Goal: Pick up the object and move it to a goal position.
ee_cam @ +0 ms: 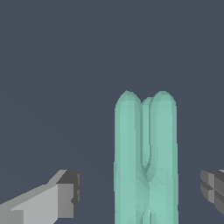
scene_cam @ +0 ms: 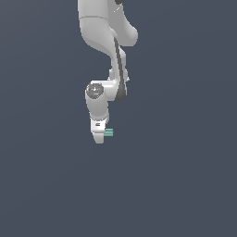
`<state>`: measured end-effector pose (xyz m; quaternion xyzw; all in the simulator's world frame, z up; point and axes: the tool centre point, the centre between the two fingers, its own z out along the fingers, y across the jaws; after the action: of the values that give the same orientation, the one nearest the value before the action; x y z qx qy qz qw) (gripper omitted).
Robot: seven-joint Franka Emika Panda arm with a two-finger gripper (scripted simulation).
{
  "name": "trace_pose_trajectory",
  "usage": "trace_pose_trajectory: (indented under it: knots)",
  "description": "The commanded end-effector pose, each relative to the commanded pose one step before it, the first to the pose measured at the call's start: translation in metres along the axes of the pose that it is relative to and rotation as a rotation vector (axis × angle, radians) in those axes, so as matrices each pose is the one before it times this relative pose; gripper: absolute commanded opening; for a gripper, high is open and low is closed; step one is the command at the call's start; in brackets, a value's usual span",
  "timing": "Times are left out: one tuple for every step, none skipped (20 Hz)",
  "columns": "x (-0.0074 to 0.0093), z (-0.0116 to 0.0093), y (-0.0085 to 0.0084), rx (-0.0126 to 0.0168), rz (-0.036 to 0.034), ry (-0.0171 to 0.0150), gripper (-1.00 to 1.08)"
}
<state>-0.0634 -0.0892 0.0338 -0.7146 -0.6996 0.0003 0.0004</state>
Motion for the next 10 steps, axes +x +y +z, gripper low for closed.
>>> trace_pose_trajectory:
  knots:
    - [-0.00017,0.00854,0.00028,-0.00076,-0.00066,-0.00026,1.00]
    - [-0.00011,0.00201,0.00014,0.00000,0.00000,0.00000,1.00]
    - [-0.00008,0.00141,0.00013,0.00000,0.00000,0.00000,1.00]
    - [-0.00004,0.00084,0.00009,0.00000,0.00000,0.00000,1.00]
    - [-0.00001,0.00028,0.00003,0.00000,0.00000,0.00000,1.00]
    - [0.00000,0.00000,0.00000,0.00000,0.00000,0.00000,-1.00]
    - [0.00000,0.00000,0.00000,0.00000,0.00000,0.00000,-1.00]
    - [0.00000,0.00000,0.00000,0.00000,0.00000,0.00000,-1.00]
    - [0.00000,0.00000,0.00000,0.00000,0.00000,0.00000,-1.00]
    - [0.00000,0.00000,0.00000,0.00000,0.00000,0.00000,-1.00]
